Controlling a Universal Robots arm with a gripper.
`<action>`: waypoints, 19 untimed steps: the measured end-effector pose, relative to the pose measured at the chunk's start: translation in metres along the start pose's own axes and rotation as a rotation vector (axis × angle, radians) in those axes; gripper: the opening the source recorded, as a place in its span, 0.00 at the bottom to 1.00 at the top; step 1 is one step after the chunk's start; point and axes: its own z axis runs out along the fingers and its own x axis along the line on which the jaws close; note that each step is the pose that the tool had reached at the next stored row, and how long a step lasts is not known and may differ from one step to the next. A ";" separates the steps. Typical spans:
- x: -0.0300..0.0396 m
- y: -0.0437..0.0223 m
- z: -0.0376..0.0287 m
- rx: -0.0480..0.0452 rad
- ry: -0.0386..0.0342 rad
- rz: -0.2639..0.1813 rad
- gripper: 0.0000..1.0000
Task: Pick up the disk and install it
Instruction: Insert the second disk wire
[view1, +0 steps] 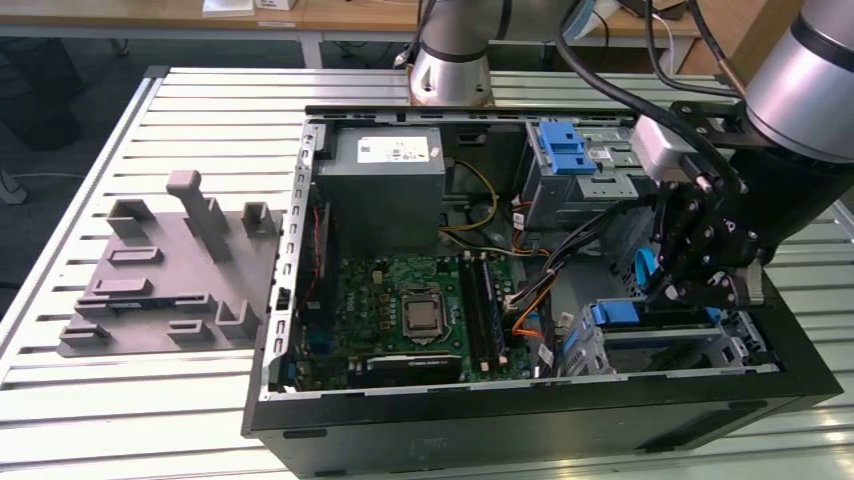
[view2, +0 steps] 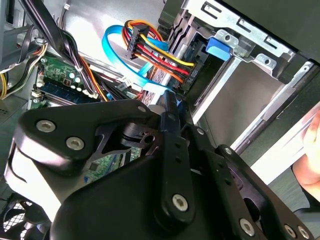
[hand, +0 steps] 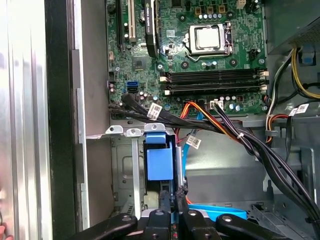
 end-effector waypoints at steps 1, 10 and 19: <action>0.0000 -0.0002 0.0002 -0.0002 -0.0012 0.000 0.16; -0.0002 -0.0023 0.0033 -0.0013 -0.0039 0.004 0.16; -0.0003 -0.0029 0.0041 -0.0013 -0.0044 0.004 0.17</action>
